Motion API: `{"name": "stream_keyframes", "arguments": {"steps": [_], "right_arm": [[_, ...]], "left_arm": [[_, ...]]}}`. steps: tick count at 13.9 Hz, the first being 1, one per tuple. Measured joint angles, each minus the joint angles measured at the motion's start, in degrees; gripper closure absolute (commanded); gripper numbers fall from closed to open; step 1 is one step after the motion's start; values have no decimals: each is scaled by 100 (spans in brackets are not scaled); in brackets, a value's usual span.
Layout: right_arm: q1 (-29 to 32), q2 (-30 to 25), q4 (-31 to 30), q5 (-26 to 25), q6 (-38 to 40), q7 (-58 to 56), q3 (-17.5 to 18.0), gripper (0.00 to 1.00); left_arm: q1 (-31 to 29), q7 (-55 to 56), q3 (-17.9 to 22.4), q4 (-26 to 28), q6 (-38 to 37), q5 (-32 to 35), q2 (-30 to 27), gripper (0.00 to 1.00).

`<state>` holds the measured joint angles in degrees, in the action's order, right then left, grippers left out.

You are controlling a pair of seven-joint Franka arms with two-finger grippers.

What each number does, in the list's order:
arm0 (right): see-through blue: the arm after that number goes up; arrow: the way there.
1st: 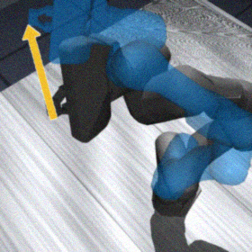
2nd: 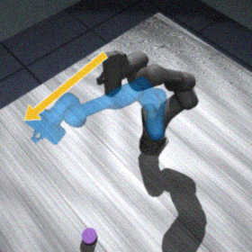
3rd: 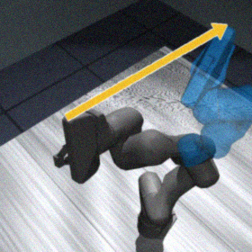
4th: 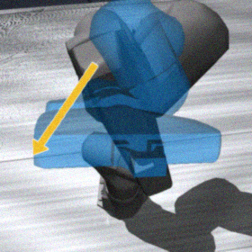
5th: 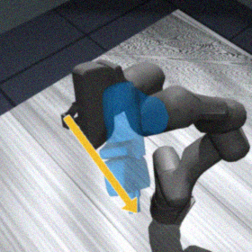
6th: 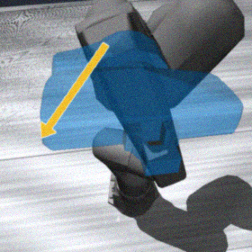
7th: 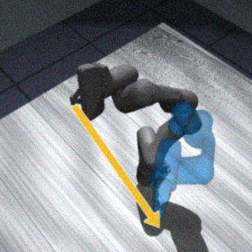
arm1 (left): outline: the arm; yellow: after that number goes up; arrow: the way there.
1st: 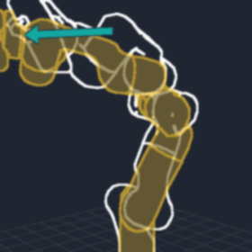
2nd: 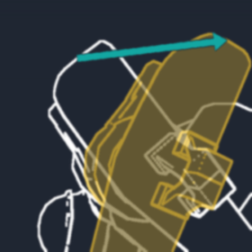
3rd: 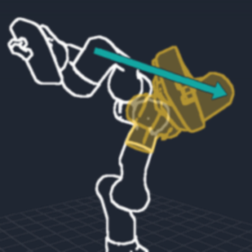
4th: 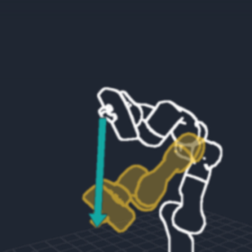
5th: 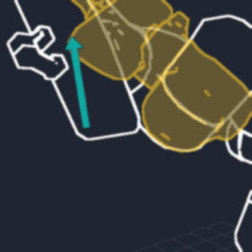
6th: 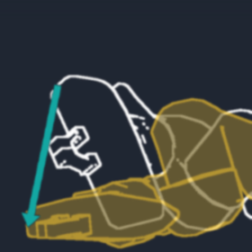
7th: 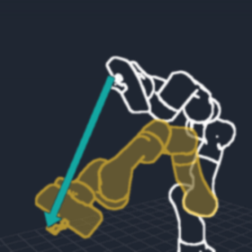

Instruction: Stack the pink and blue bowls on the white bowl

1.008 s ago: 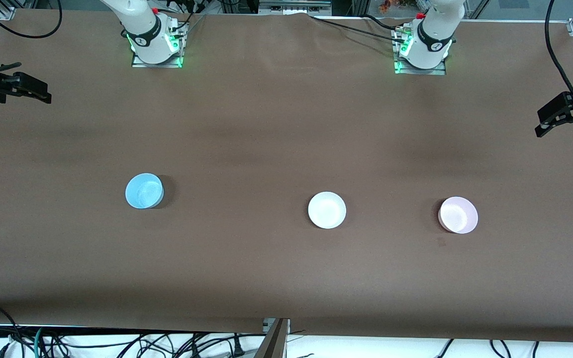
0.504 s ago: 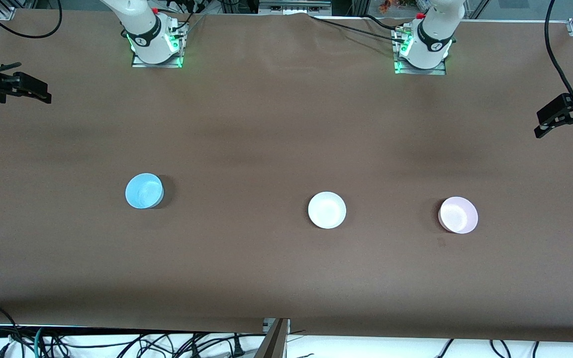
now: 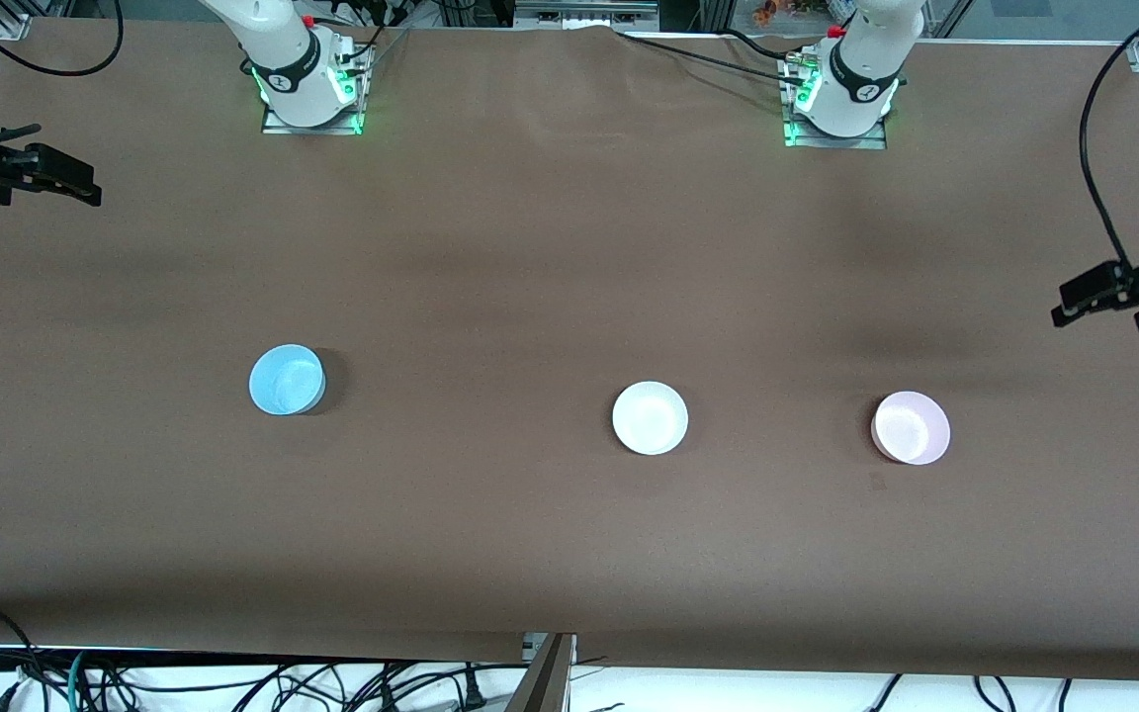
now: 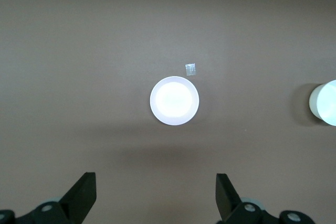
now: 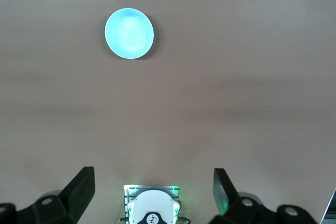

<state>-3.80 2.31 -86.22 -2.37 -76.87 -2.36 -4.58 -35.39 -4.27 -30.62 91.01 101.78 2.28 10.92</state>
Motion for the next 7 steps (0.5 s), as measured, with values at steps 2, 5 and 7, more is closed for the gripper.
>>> {"name": "stream_keyframes", "arguments": {"steps": [2, 5, 7], "right_arm": [[1, 3, 0, 0, 0, 0, -1, 0], [3, 17, 0, 0, -3, 0, -5, 0], [3, 45, 0, 1, -4, 0, -6, 0]], "left_arm": [[-88, -12, 11, 29, 335, 121, 435, 0], [-148, 22, 22, 45, 896, 499, 1030, 0], [-148, 248, 22, 93, 1291, 798, 1358, 0]]}}
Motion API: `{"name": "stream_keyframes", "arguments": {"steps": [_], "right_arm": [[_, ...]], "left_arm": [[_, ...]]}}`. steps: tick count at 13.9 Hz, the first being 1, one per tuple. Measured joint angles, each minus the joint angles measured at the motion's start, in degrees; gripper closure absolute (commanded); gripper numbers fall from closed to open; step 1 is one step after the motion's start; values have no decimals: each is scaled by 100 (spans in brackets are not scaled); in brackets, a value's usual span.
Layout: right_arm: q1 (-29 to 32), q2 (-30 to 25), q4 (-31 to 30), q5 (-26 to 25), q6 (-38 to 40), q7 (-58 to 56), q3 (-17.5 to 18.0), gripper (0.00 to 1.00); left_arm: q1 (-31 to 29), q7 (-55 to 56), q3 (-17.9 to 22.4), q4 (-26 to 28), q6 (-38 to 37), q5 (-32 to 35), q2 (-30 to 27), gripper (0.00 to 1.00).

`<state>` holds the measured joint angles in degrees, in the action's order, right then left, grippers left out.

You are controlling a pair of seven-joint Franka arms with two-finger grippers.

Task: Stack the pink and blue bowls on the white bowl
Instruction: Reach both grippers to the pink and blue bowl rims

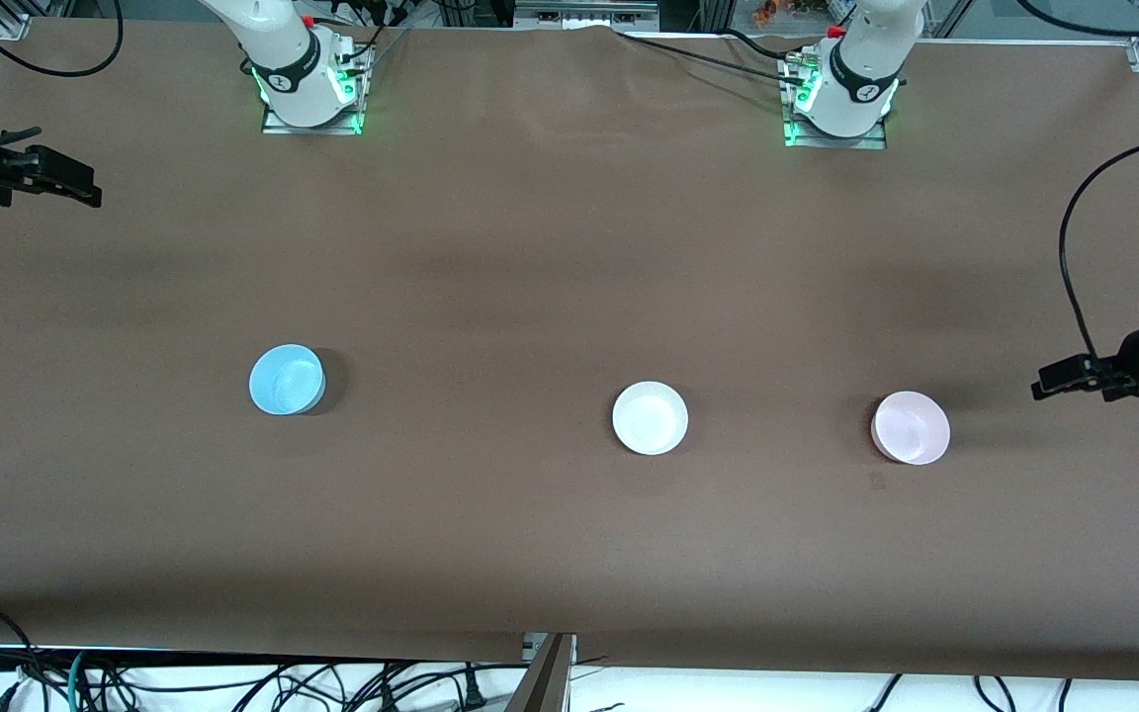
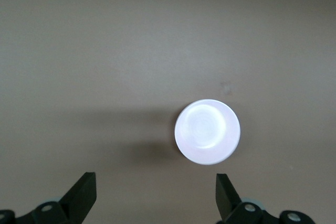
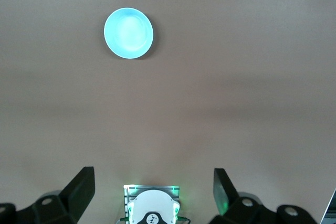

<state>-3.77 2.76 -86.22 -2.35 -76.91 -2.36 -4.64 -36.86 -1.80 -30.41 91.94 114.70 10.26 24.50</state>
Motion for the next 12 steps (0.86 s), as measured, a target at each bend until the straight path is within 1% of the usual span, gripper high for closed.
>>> {"name": "stream_keyframes", "arguments": {"steps": [2, 6, 9, 12], "right_arm": [[0, 87, 0, 23, -103, 0, 0, 0], [0, 457, 0, 30, -485, 4, -1, 0], [1, 801, -2, 151, -611, 9, -5, 0], [1, 1321, -4, 482, -960, 10, -6, 0]], "left_arm": [[7, 329, -4, 175, 510, 293, 248, 0], [10, 715, 17, 916, 1686, 376, 513, 0], [8, 949, 37, 1375, 2128, 432, 531, 4], [8, 1795, 44, 1790, 2507, 1276, 538, 4]]}}
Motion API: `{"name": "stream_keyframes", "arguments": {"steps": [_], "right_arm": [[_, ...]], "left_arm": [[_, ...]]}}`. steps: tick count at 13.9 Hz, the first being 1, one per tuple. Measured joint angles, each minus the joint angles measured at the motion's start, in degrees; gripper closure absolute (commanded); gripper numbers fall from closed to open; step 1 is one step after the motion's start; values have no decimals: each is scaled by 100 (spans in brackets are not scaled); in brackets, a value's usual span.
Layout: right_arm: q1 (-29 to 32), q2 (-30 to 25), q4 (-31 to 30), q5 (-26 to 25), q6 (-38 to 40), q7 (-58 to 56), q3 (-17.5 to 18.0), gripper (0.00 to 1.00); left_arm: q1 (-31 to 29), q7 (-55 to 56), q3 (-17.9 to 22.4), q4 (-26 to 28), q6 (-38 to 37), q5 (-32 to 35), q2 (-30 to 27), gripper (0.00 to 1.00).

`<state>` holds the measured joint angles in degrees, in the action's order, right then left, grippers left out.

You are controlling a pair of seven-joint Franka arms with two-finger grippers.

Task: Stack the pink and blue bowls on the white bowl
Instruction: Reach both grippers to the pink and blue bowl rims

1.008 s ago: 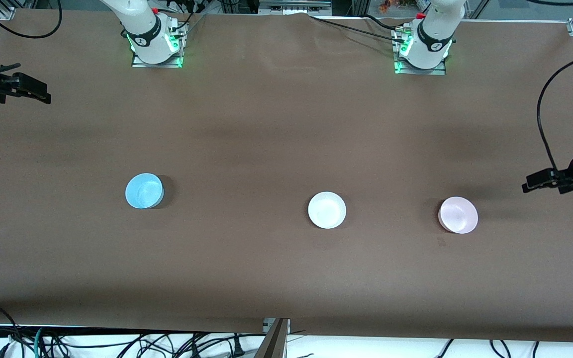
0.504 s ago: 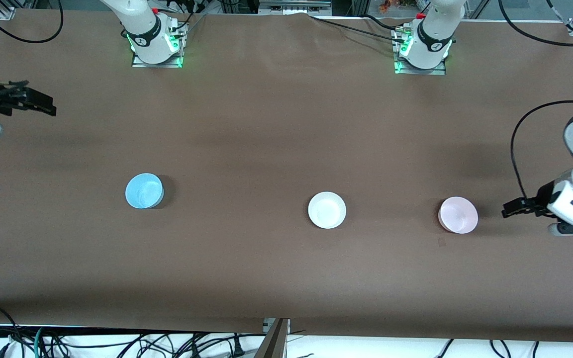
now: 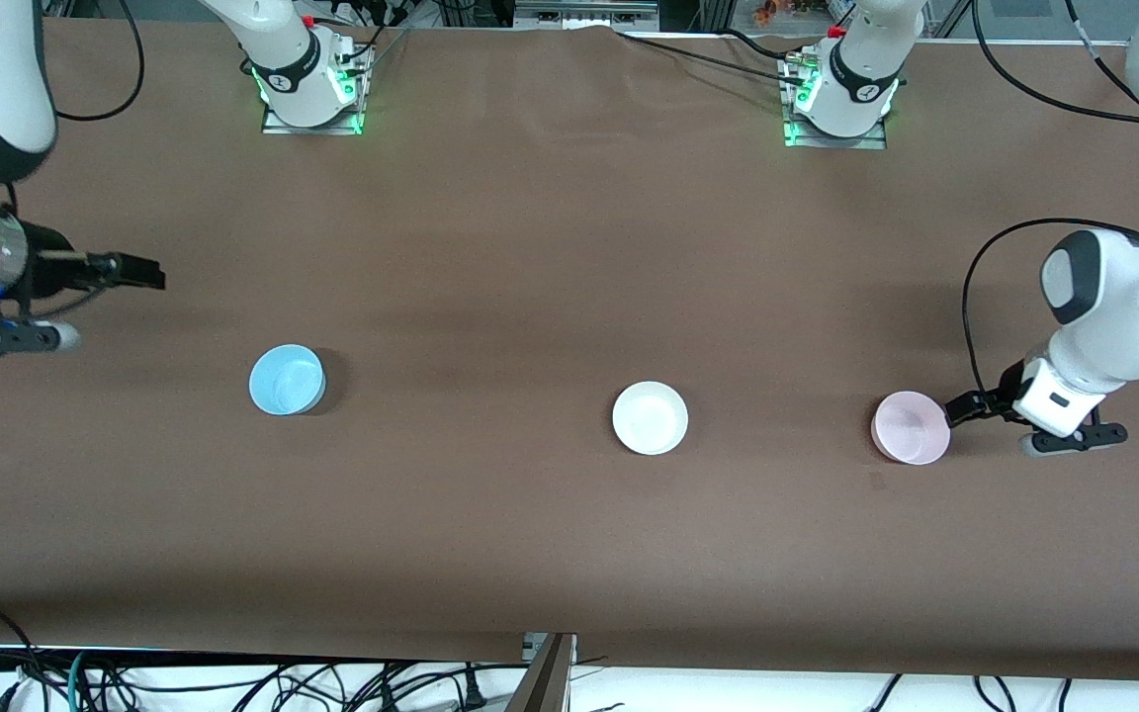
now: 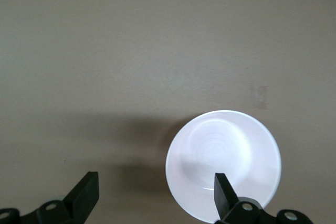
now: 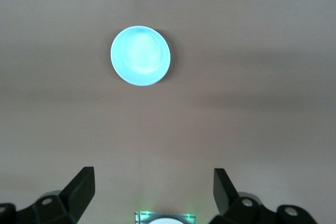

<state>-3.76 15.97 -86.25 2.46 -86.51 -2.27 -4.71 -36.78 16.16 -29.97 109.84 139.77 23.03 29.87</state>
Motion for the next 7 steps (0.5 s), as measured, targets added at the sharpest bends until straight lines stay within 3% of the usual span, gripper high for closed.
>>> {"name": "stream_keyframes", "arguments": {"steps": [2, 7], "right_arm": [[0, 314, 1, 38, -173, 0, 0, 0], [116, 936, -10, 109, -740, 0, -9, 0]], "left_arm": [[3, 511, -2, 160, 117, 439, 32, 8], [-53, 723, 18, 352, 552, 528, 223, 8]]}}
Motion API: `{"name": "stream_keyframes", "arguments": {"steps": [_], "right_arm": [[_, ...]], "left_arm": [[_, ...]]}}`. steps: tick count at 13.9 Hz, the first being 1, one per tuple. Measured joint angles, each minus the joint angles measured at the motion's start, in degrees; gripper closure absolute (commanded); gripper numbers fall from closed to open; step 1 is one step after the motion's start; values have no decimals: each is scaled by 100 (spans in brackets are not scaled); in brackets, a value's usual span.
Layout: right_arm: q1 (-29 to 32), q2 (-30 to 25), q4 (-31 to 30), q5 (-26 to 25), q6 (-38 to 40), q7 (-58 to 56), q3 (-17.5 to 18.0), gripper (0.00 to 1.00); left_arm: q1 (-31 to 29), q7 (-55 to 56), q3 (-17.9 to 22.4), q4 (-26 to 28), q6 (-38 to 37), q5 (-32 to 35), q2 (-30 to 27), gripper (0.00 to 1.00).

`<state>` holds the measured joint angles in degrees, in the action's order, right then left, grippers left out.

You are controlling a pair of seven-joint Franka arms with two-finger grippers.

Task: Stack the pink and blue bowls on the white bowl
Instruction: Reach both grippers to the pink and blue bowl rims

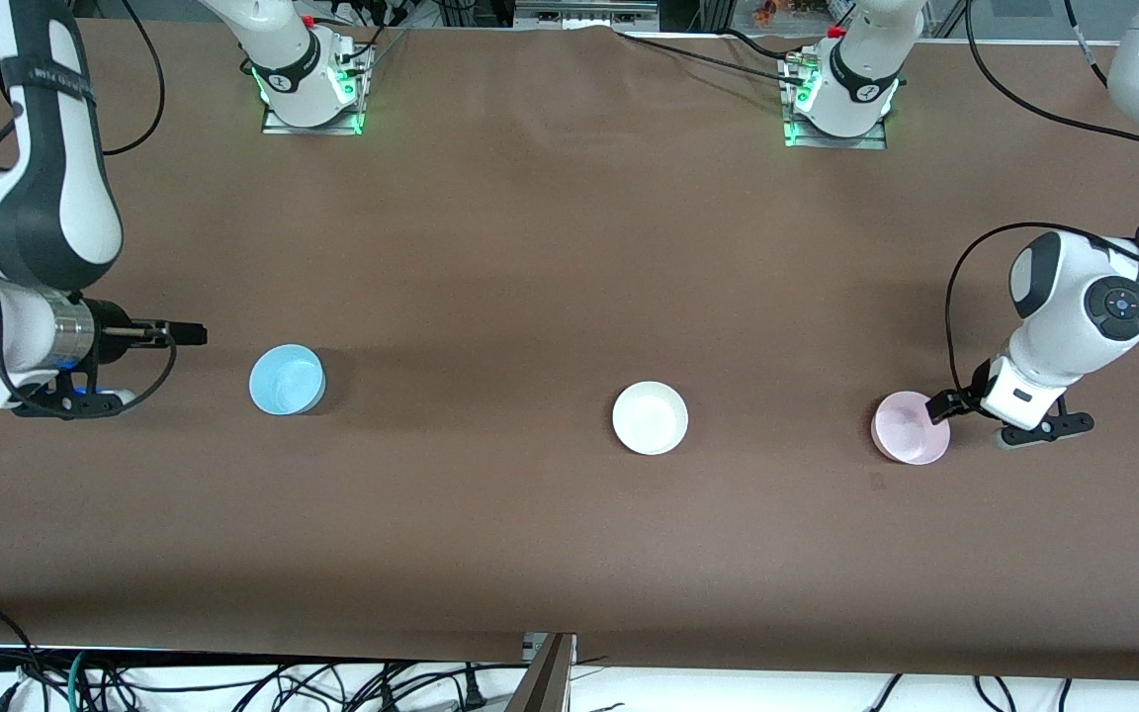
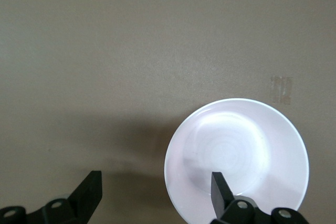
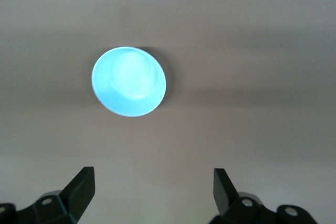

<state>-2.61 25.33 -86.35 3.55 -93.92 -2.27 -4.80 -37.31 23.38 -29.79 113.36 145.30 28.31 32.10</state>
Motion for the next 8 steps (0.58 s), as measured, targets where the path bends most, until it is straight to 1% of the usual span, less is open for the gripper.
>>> {"name": "stream_keyframes", "arguments": {"steps": [3, 6, 8], "right_arm": [[24, 352, -2, 12, -271, 0, 1, 0], [23, 653, -45, 33, -636, 0, 4, 0], [23, 775, -179, 99, -949, 0, 4, 0]], "left_arm": [[-116, 1, 27, 169, 425, 1, 161, 15], [-135, 1, 25, 193, 482, 3, 218, 19], [-135, 1, 21, 193, 493, 3, 218, 22]]}}
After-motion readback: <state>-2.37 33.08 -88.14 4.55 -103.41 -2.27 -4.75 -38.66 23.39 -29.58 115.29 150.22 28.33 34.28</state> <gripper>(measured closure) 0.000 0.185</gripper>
